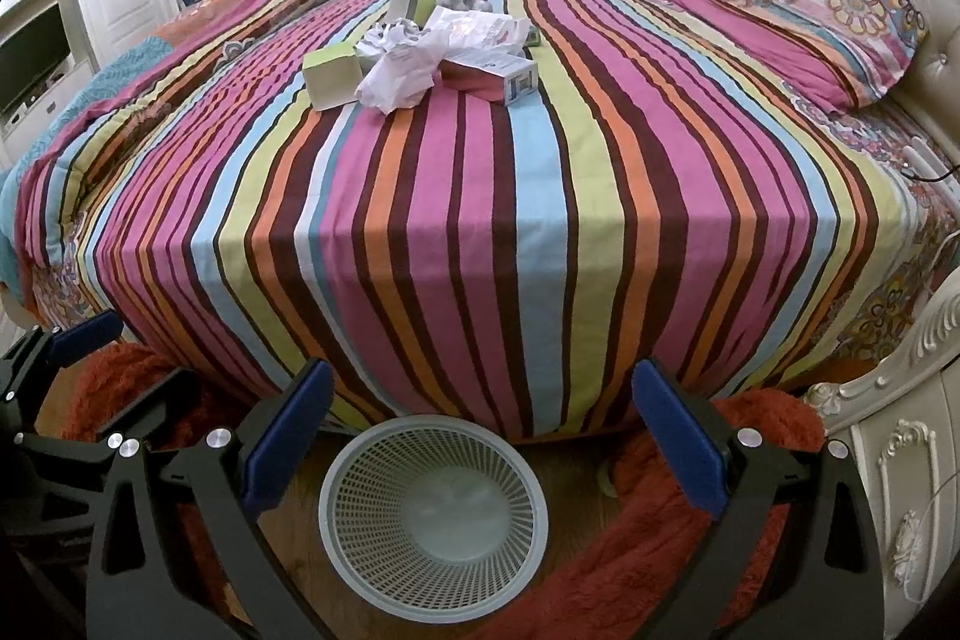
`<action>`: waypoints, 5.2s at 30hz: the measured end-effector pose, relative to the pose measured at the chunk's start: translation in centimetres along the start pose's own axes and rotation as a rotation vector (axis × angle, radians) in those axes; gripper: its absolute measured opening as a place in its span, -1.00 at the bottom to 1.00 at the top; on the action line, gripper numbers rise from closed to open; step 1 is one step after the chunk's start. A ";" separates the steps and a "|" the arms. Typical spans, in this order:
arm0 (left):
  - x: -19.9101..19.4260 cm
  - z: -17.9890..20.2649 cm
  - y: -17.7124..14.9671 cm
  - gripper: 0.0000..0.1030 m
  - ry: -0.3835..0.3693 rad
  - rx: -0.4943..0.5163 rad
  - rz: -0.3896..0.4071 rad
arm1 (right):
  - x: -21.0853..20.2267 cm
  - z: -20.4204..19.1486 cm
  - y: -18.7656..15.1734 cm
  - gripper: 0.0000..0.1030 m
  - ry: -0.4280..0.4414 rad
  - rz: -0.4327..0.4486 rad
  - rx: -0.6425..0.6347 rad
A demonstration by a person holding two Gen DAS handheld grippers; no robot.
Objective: Collect trash
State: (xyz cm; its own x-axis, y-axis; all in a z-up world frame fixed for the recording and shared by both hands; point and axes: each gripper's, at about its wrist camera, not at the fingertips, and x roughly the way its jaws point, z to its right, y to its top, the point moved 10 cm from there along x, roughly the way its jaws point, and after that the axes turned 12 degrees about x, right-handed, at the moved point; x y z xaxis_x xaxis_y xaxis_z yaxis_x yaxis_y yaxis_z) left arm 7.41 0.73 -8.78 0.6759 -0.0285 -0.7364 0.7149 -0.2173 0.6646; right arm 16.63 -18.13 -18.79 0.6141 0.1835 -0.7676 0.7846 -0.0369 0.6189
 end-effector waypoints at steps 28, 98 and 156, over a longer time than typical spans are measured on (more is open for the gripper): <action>1.6 0.6 -1.1 0.87 -0.032 -0.004 -0.056 | 0.5 -0.8 -0.5 0.85 0.012 -0.026 -0.013; 23.8 -16.9 17.9 0.53 0.131 -0.335 -0.224 | 18.8 -4.0 18.5 0.61 0.119 -0.085 -0.288; 5.6 3.5 -6.0 0.09 -0.252 -0.051 -0.402 | 4.8 -1.4 -6.6 0.11 0.190 -0.507 0.200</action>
State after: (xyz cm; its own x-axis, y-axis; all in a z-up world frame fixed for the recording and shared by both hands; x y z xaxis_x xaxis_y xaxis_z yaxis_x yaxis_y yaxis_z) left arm 6.27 -1.55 -17.28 0.2843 -0.1892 -0.9399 0.9228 -0.2117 0.3218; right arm 14.33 -15.66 -26.32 0.1451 0.3989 -0.9055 0.9892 -0.0797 0.1234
